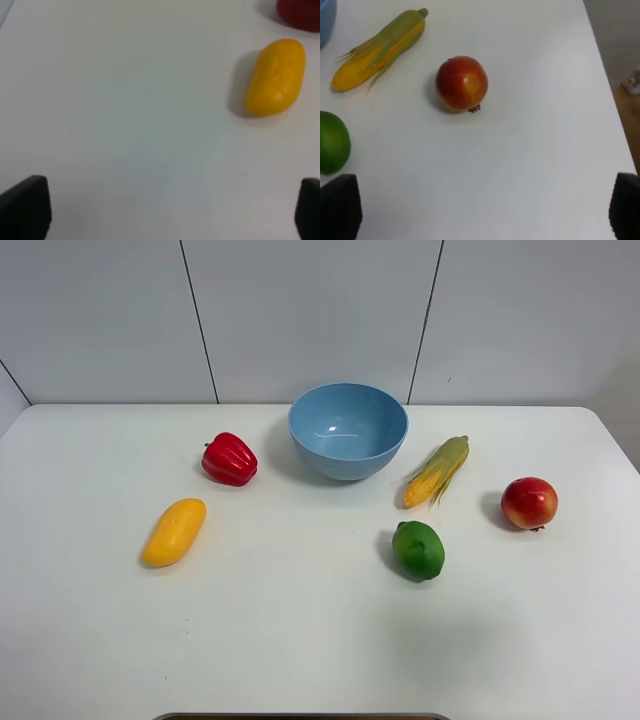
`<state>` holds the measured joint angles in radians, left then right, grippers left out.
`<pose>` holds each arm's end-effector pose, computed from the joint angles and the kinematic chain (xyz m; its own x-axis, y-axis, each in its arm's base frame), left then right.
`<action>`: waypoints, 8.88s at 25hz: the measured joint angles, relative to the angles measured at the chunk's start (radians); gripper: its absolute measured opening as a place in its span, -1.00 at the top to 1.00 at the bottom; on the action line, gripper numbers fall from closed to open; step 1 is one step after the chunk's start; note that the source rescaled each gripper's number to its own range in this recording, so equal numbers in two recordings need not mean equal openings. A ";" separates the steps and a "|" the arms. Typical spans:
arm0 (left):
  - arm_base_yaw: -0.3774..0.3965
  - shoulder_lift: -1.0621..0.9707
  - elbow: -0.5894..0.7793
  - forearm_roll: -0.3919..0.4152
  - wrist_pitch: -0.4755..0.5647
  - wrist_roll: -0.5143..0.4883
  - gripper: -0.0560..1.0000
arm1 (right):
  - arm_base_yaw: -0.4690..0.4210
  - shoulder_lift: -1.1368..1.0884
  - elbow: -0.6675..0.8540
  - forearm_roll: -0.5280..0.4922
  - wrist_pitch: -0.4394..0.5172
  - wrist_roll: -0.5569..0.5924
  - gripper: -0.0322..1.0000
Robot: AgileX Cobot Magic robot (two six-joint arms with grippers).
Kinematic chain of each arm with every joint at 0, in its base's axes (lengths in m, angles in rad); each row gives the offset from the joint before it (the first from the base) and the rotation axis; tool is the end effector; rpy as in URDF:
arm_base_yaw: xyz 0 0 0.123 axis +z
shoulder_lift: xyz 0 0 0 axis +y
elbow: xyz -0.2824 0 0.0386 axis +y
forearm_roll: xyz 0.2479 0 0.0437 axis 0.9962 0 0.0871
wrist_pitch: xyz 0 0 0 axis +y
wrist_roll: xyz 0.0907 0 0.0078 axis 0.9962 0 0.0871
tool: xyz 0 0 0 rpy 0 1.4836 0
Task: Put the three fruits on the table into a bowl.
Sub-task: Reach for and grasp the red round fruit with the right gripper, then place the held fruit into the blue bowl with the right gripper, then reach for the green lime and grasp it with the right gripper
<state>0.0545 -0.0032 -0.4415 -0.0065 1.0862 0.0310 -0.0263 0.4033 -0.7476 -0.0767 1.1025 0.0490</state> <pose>-0.0002 -0.0005 0.2588 -0.5267 -0.0007 -0.8500 -0.0349 0.9992 0.0208 0.0449 -0.0074 0.3377 -0.6194 0.0306 -0.7845 0.0887 0.9956 -0.0312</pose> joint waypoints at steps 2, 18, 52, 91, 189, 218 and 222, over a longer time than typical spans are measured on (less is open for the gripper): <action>0.000 0.000 0.000 0.000 0.000 0.000 -1.00 | 0.003 0.102 -0.061 -0.006 -0.001 0.000 -1.00; 0.000 0.000 0.000 0.000 0.000 0.000 -1.00 | 0.008 0.911 -0.358 -0.015 -0.017 0.006 -1.00; 0.000 0.000 0.000 0.000 0.000 0.000 -1.00 | -0.131 1.584 -0.491 0.240 -0.203 -0.265 -1.00; 0.000 0.000 0.000 0.000 0.000 0.000 -1.00 | -0.131 1.688 -0.493 0.242 -0.323 -0.276 0.37; 0.000 0.000 0.000 0.000 0.000 0.000 -1.00 | 0.348 1.681 -0.873 0.397 -0.426 -0.268 -0.33; 0.000 0.000 0.000 0.000 0.000 0.000 -1.00 | 0.348 1.383 -0.836 0.351 0.116 -0.207 -0.33; 0.000 0.000 0.000 0.000 0.000 0.000 -1.00 | 0.351 1.383 -0.735 0.350 0.117 -0.205 -0.33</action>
<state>0.0545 -0.0032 -0.4415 -0.0065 1.0862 0.0310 0.3244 1.7865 -1.4831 0.2736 1.2194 -0.1564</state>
